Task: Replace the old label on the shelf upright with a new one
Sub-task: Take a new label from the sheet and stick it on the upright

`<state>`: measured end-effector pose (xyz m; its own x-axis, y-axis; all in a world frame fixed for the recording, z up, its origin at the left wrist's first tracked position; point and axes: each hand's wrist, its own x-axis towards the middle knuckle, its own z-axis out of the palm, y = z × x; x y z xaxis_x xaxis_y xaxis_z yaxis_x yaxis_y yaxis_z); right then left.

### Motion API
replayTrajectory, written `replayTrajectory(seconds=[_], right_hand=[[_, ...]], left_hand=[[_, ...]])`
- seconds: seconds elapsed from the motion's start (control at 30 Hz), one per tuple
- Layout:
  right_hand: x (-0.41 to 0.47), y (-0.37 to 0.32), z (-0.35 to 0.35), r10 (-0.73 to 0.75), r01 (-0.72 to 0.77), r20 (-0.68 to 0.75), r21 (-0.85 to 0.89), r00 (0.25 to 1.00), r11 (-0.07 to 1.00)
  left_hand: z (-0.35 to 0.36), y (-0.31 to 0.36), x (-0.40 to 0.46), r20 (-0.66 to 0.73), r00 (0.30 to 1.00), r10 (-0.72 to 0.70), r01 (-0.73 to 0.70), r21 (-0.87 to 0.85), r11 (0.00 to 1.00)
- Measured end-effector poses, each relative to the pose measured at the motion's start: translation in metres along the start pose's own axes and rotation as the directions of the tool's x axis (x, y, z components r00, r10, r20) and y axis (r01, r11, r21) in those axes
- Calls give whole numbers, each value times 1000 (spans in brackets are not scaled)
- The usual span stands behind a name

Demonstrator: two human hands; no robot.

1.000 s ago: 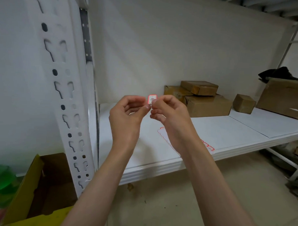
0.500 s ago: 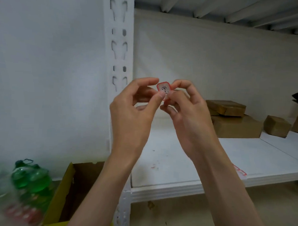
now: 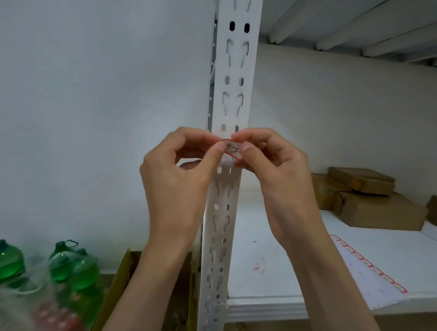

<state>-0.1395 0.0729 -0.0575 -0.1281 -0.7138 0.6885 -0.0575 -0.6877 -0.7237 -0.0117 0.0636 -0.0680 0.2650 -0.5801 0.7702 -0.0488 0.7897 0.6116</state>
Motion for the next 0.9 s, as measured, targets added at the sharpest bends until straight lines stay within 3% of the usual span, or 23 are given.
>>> replayTrajectory(seconds=[0.27,0.63,0.9], right_hand=[[5,-2,0,5,-9,-66,-59,998,998],[15,-1,3,-7,17,-231,42,973,999],[20,1,4,-114,92,-257,-98,960,991]], left_hand=[[1,-4,8,42,999,-25,23,53,998],[8,-7,19,-16,998,-63,64,10,998],[8,-2,23,-92,996,-3,13,103,995]])
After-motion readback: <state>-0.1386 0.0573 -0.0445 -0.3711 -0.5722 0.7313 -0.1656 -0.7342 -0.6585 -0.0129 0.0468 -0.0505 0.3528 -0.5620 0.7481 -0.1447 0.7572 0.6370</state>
